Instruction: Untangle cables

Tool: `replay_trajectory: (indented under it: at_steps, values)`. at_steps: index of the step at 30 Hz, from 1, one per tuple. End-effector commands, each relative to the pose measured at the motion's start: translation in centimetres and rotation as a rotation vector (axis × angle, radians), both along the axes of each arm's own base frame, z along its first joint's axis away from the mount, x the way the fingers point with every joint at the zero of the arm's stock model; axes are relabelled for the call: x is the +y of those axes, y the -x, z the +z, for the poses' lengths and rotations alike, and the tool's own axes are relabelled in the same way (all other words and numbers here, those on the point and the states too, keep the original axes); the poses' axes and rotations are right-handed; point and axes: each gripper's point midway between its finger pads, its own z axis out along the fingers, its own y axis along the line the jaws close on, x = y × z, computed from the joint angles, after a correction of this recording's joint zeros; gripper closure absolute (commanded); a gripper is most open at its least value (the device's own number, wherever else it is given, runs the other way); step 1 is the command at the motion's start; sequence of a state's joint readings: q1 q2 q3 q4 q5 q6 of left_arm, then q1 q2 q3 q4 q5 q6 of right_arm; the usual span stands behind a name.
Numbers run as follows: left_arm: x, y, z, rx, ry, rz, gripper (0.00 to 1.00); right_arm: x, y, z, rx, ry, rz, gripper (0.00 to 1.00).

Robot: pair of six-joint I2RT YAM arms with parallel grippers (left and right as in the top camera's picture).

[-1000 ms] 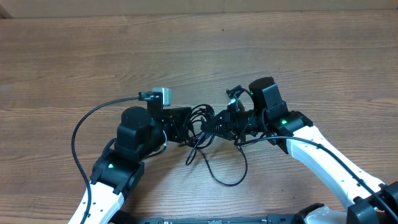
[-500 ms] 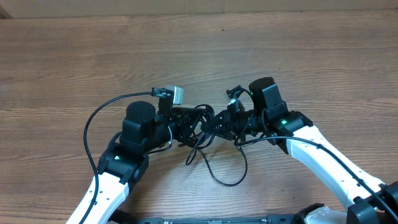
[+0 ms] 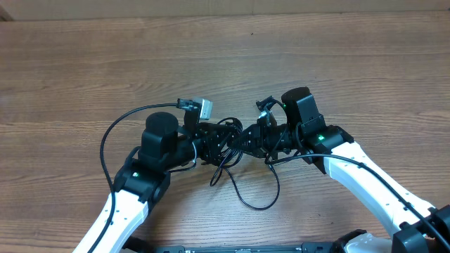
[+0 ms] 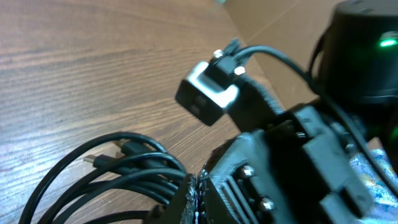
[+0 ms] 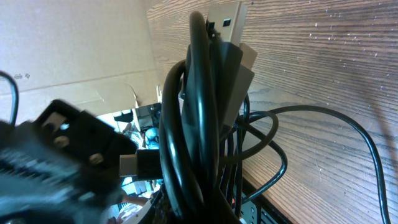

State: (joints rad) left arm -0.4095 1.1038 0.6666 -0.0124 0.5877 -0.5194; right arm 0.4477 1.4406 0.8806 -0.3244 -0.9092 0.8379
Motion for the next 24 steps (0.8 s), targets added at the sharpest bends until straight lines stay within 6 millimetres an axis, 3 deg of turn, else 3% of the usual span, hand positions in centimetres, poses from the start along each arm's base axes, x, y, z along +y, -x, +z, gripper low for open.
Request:
replay_trajectory:
  at_steps: [1, 7, 24]
  values:
    - [-0.5, -0.4, -1.4, 0.034, -0.013, -0.018, 0.96, 0.3, 0.0, 1.5, -0.036, -0.026, 0.010, 0.96]
    - [-1.2, -0.6, -3.6, 0.092, -0.039, -0.033, 0.96, 0.3, 0.0, 1.5, -0.035, -0.026, 0.010, 0.96]
    - [0.6, -0.1, -6.6, 0.170, -0.157, 0.026, 0.96, 0.3, 0.0, 1.5, -0.033, -0.025, 0.010, 0.96]
